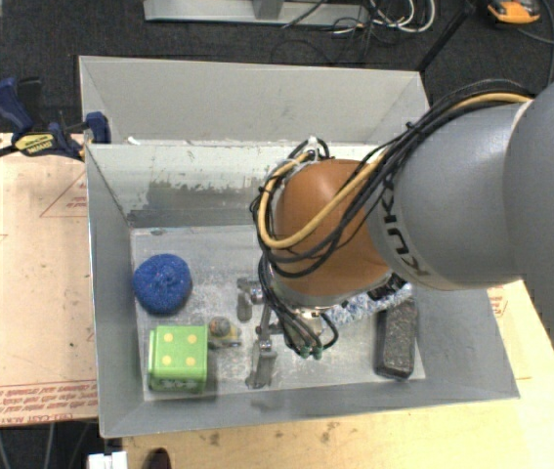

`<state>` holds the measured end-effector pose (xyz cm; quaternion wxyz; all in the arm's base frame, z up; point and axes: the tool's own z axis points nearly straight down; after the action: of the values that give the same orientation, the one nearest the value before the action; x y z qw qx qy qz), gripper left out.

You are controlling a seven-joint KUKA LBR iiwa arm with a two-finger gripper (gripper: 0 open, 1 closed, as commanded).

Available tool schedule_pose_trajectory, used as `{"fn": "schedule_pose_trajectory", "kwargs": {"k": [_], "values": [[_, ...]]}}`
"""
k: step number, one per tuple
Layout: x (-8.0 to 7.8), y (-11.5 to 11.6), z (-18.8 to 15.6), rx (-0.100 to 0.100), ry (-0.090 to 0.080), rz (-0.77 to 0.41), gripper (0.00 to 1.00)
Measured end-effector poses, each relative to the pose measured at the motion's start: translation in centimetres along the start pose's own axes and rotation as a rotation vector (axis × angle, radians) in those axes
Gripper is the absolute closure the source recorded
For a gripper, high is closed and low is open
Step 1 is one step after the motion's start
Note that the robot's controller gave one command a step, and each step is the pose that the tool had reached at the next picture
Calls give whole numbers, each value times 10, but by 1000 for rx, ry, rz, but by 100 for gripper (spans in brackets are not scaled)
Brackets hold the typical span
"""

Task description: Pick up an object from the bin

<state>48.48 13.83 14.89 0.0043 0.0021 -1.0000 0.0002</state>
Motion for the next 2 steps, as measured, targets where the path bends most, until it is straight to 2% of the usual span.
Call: {"fn": "schedule_pose_trajectory", "kwargs": {"k": [1,2], "values": [[-2,-1,-4,-1,-7,4,0],[-21,33,34,-2,-16,-83,0]]}}
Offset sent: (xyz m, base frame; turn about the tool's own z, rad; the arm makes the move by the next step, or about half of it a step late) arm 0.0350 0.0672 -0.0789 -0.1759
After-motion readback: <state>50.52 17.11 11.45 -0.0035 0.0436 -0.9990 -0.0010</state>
